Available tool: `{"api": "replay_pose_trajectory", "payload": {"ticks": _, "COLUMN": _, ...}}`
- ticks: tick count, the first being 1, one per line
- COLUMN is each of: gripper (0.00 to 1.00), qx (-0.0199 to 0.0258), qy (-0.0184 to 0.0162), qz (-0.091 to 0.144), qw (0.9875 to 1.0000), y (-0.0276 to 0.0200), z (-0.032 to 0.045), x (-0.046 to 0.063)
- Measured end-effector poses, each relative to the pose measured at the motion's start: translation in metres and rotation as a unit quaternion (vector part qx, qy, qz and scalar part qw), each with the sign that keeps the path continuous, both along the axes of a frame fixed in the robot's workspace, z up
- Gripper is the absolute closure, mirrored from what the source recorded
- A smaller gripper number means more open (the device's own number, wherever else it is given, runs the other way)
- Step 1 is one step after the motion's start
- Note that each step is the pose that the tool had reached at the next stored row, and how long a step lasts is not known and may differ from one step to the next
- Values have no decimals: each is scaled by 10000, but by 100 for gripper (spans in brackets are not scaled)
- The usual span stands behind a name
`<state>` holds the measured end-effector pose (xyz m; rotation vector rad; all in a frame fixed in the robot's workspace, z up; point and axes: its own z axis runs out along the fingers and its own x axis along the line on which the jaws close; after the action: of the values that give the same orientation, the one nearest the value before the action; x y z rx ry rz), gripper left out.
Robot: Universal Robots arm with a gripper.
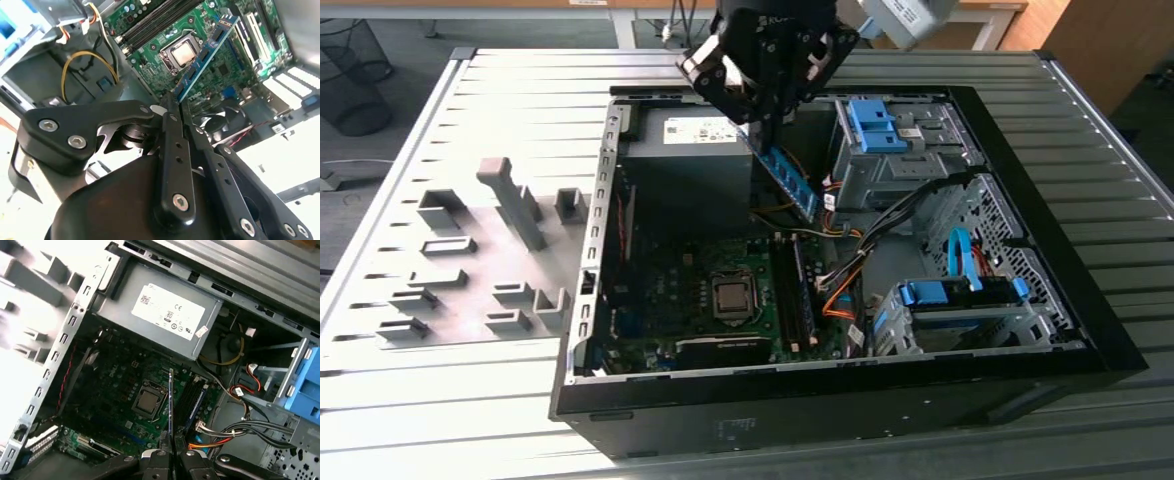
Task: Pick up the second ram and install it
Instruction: 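Insert the second ram into the second slot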
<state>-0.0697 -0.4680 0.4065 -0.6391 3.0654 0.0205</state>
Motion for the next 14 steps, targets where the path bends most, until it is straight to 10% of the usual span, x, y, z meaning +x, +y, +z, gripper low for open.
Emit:
{"api": "replay_pose_trajectory", "payload": {"ticks": 7, "gripper": 86, "qx": -4, "qy": 0, "qz": -724, "qw": 9974, "y": 0, "z": -23, "x": 0}}
{"api": "replay_pose_trajectory", "payload": {"ticks": 14, "gripper": 86, "qx": -5, "qy": 1, "qz": -1358, "qw": 9907, "y": 0, "z": -46, "x": 0}}
